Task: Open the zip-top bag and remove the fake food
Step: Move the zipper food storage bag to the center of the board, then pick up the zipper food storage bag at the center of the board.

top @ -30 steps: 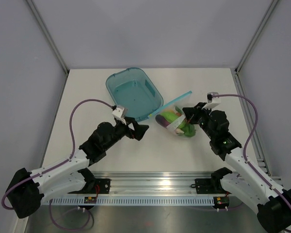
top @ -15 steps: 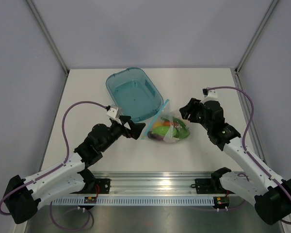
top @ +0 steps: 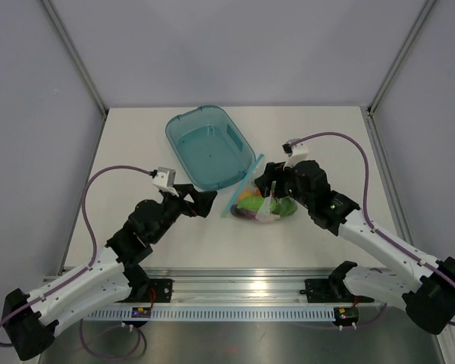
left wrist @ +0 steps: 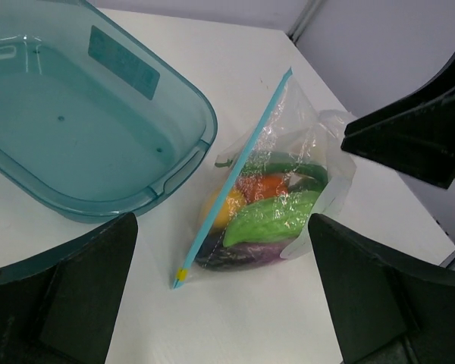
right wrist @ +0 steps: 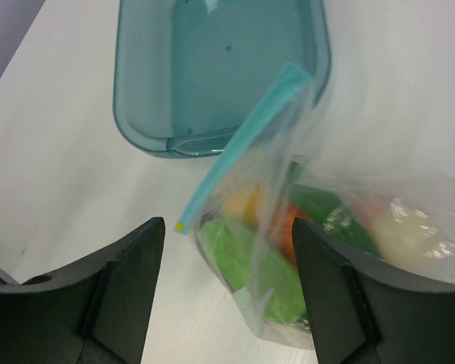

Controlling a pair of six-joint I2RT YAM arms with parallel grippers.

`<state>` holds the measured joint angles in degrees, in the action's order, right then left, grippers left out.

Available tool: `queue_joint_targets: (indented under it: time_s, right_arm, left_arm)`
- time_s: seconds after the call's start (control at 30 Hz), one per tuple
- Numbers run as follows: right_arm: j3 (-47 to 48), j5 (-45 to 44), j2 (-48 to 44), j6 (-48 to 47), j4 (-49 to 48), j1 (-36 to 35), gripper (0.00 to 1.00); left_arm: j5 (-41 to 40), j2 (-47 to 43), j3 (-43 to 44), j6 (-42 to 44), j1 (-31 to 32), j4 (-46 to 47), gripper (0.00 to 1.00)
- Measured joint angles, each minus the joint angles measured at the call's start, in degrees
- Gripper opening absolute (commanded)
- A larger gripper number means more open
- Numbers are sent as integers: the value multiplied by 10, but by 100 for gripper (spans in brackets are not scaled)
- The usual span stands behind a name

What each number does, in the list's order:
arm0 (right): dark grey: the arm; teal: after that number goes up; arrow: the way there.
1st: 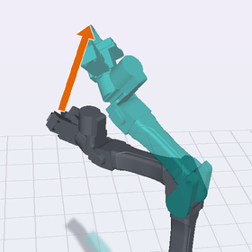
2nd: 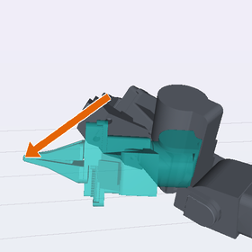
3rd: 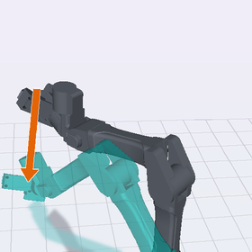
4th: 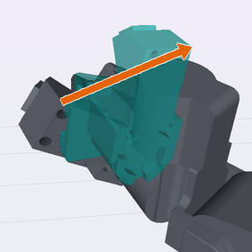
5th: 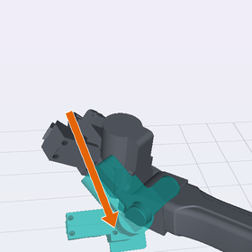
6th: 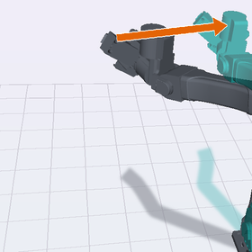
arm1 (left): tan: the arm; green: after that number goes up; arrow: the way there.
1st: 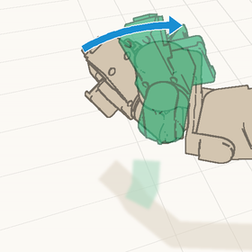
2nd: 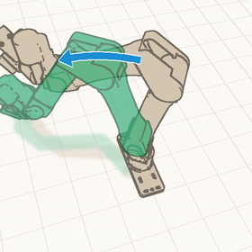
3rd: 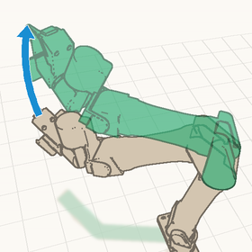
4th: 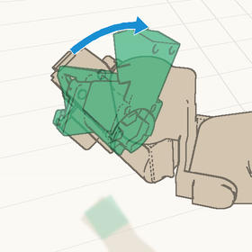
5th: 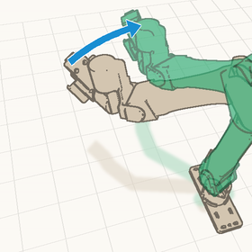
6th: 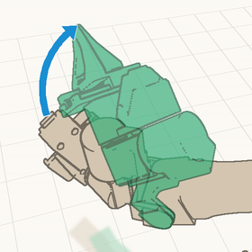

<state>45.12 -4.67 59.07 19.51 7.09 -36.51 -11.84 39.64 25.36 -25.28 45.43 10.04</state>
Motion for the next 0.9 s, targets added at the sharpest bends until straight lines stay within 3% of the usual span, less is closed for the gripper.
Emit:
queue_joint_targets:
  time_s: [0.17,0.4,0.67,0.9]
  right_arm:
    - [52,-54,59,-25,15,-83,75]
    - [176,-213,165,8,92,-206,75]
    - [428,-384,382,199,308,-255,72]
    - [518,-458,498,341,450,-280,73]
  left_arm:
    - [-68,-51,-13,-36,0,-32,99]
    - [-166,-89,-14,-82,0,-87,99]
    - [-233,-101,-14,-121,0,-151,99]
    - [-264,-139,-14,-138,0,-168,99]
